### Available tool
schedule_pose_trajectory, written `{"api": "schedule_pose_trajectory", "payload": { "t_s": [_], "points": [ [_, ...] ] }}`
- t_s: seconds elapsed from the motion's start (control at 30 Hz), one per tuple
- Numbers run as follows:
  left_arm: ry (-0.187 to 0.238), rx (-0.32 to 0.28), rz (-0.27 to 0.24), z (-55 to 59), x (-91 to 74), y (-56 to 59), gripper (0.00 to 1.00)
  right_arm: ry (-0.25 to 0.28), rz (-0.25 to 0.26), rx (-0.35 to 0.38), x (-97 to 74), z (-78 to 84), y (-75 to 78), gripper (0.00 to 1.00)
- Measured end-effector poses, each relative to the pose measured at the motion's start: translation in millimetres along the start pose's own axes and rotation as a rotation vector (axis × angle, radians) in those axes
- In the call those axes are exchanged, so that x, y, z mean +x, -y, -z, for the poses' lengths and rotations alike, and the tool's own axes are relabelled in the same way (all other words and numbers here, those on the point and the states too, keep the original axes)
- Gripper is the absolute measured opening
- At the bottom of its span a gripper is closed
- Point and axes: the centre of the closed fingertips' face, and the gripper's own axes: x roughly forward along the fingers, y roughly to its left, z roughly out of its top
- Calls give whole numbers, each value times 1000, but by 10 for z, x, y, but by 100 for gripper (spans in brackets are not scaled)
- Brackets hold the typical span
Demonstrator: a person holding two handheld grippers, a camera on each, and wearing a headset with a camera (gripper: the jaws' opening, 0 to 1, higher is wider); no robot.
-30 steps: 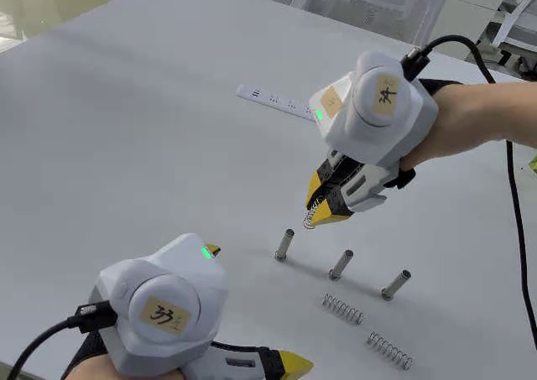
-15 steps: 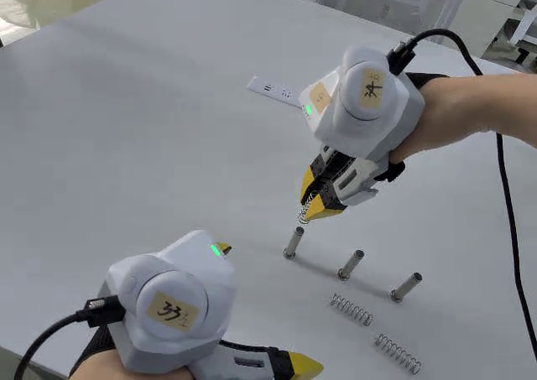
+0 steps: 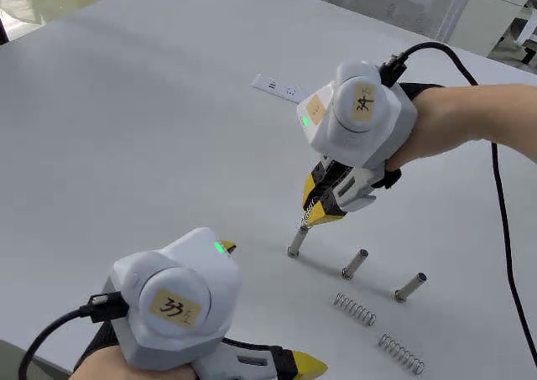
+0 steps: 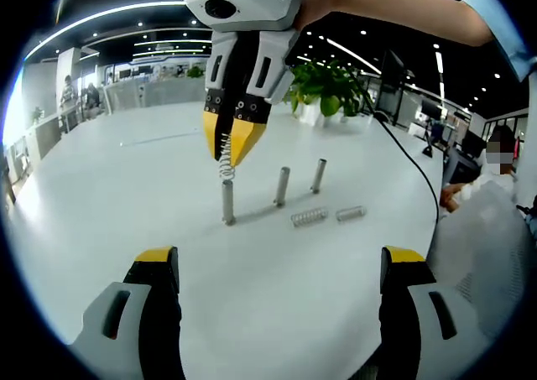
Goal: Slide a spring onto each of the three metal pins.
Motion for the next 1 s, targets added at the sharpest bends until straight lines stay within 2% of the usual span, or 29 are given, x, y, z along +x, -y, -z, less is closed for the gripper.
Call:
{"api": "schedule_pose_trajectory", "payload": {
  "t_s": [1.0],
  "points": [
    [-9, -6, -3, 25, -3, -11, 99, -13, -5, -9, 46, -4, -40, 7]
  ]
}}
